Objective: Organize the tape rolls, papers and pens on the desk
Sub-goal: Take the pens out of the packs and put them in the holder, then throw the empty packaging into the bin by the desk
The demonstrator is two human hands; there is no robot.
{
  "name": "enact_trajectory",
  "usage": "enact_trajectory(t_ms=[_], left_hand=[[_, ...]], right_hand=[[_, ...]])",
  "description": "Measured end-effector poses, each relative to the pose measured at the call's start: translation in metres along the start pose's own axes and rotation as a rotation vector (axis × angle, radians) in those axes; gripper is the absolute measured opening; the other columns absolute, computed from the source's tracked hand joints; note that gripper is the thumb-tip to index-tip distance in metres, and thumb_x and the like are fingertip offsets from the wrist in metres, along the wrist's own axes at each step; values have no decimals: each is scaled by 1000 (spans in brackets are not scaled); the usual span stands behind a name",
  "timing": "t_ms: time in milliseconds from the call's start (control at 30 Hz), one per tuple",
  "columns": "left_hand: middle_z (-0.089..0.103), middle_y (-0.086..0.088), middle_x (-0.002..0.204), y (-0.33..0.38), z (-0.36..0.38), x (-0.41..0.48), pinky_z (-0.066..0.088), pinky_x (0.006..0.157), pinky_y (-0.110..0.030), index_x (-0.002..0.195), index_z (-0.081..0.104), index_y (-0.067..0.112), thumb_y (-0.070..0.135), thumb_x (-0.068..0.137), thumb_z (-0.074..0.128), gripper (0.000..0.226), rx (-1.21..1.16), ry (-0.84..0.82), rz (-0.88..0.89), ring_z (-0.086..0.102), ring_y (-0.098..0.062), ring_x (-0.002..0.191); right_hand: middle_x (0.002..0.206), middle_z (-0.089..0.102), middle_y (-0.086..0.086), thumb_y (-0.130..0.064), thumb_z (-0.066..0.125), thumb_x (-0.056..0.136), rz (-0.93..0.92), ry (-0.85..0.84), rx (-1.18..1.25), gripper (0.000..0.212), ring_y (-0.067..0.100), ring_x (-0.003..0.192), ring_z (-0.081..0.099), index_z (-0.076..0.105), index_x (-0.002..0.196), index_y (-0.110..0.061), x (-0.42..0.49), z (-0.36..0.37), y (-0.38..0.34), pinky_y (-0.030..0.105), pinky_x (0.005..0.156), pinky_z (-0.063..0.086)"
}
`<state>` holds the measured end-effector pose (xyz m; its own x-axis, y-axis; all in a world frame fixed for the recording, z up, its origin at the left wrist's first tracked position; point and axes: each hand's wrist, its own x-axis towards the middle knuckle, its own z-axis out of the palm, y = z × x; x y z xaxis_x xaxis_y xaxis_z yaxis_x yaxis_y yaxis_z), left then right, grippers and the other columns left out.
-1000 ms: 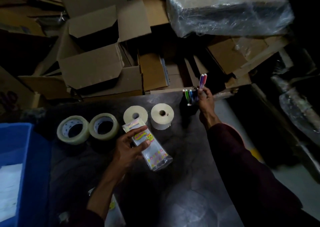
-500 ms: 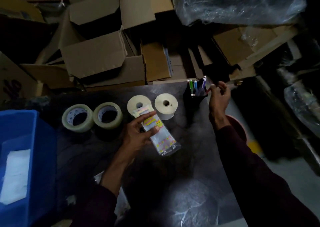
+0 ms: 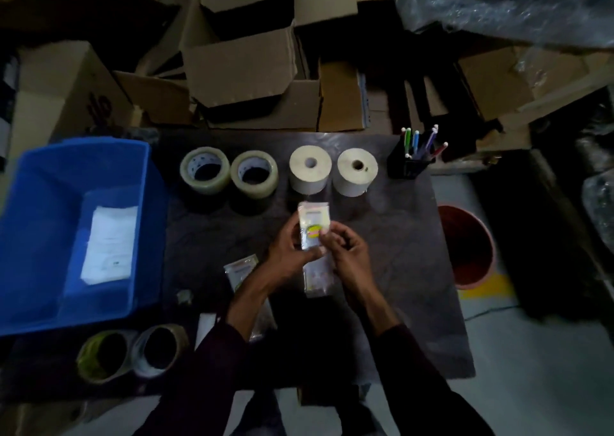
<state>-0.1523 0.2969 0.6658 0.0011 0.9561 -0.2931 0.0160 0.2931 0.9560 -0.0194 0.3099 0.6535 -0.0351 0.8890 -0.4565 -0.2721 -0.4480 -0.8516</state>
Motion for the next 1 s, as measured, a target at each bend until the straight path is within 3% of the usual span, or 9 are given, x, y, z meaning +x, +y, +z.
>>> enact_trajectory(t_ms=[133,267,333,433,500,567,667,833,1000], left_hand=[[63,8,97,-25,-28,-41,53,66,-25,127,50,27,0,72,80,68,-34,212,-140,61,-3,78],[57,-11,107,-66,-68,-71,53,52,-21,123,57,9,4,83,72,43,-231,576,-310,56,-11,76],[58,-16,107,-78,-78,-77,57,68,-33,115,57,8,-5,85,65,34,-293,618,-334,59,-19,83],[61,-19,116,-93,-79,-75,51,86,-45,115,53,6,-14,83,60,38,-265,587,-376,61,-27,91],[52,-22,131,-100,-75,-68,53,89,-49,137,39,7,-11,81,63,63,-253,563,-468,60,-31,103],[50,-21,130,-99,-72,-67,58,69,-43,144,27,12,-9,82,62,75,-280,536,-524,60,-27,89],[54,-16,108,-96,-69,-67,49,40,-26,127,37,15,-3,81,68,59,-236,511,-541,54,-17,68],[64,-11,80,-96,-71,-63,45,34,-17,82,63,10,0,84,65,10,-89,395,-526,54,-12,55],[61,-1,65,-90,-74,-61,49,45,-21,71,63,16,7,90,59,21,-122,274,-460,56,-10,59]], right_hand=[[68,72,0,-1,67,89,12,10,-70,11,8,59,63,63,85,-10,-13,12,26,22,60,53],[57,62,-8,-9,71,88,20,45,-220,15,2,52,50,62,78,-15,-23,22,56,16,50,42],[56,62,-9,-7,69,89,42,33,-255,16,1,51,51,62,78,-14,-26,26,72,17,50,43],[58,69,-8,-1,63,92,63,27,-265,16,-2,51,58,59,81,-11,-32,32,94,16,51,48],[57,69,-9,2,59,94,81,35,-273,17,-3,52,59,58,82,-10,-34,33,102,15,52,50],[57,69,-9,3,57,95,110,30,-283,17,-3,52,60,58,82,-7,-34,33,108,15,52,52],[58,70,-9,4,56,95,118,25,-322,17,-3,53,61,59,83,-8,-28,27,116,15,55,53],[69,74,-6,-11,67,87,91,-35,-343,7,1,64,65,64,87,-5,-24,23,121,18,64,55],[72,73,-6,-1,62,92,69,-69,-346,4,2,67,64,63,90,-4,-19,25,114,23,69,53]])
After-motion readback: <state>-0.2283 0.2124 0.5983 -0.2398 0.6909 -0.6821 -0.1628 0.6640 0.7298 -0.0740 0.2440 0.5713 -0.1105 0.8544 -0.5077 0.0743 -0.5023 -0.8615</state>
